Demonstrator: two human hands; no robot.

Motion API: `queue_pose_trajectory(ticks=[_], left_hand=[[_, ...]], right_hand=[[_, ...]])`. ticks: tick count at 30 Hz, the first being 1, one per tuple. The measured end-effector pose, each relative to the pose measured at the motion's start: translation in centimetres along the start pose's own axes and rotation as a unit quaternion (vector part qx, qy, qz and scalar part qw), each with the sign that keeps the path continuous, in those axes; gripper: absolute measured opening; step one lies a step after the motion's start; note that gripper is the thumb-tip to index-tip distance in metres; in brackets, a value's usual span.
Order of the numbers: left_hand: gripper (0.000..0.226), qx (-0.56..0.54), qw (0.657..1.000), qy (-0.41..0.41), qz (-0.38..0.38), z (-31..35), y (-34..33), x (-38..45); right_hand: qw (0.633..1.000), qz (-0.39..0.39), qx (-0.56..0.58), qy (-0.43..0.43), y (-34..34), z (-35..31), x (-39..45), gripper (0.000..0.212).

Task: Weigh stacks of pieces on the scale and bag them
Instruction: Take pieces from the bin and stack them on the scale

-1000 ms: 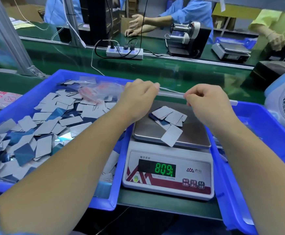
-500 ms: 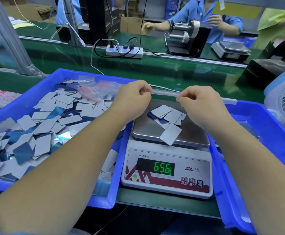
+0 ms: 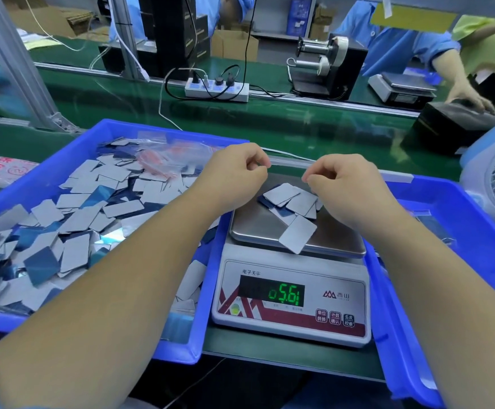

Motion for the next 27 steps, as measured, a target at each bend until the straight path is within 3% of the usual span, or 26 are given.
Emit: queue_pose_trajectory(ticks=[4, 7, 9, 14, 17, 27], left_hand=[[0.027, 0.075, 0.992, 0.101, 0.008, -2.3, 3.3, -0.1], [0.013, 0.215, 0.951, 0.196, -0.103, -5.1, 4.4, -0.7], [0.02, 0.248, 0.921, 0.236, -0.186, -6.2, 4.0, -1.7], [0.053, 0.312, 0.877, 0.239, -0.277, -5.9, 2.9, -2.7], [0.061, 0.361, 0.845, 0.231, -0.318, -5.6, 1.7, -2.9], [0.05, 0.344, 0.86, 0.239, -0.292, -5.5, 2.0, -2.8]], right_hand=[[1.0, -0.001, -0.002, -0.005, 0.1, 0.1, -0.1, 0.024], [1.0, -0.002, -0.012, -0.003, -0.1, -0.1, -0.1, 0.024], [1.0, -0.005, -0.018, 0.002, -0.2, -0.3, -0.2, 0.024], [1.0, -0.008, -0.024, -0.002, -0.4, -0.3, -0.1, 0.024], [1.0, -0.012, -0.027, -0.006, -0.5, -0.2, -0.1, 0.024], [0.999, -0.022, -0.037, -0.007, -1.0, -0.2, -0.1, 0.023]])
Point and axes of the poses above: each hand's wrist, its own x-axis towards the middle knuckle, its own y-axis out of the back of the hand, z = x × y, the point moved 7 cm from there along x, towards the middle knuckle, and after that the axes turned 11 degrees about -z, right-handed, at the moved point
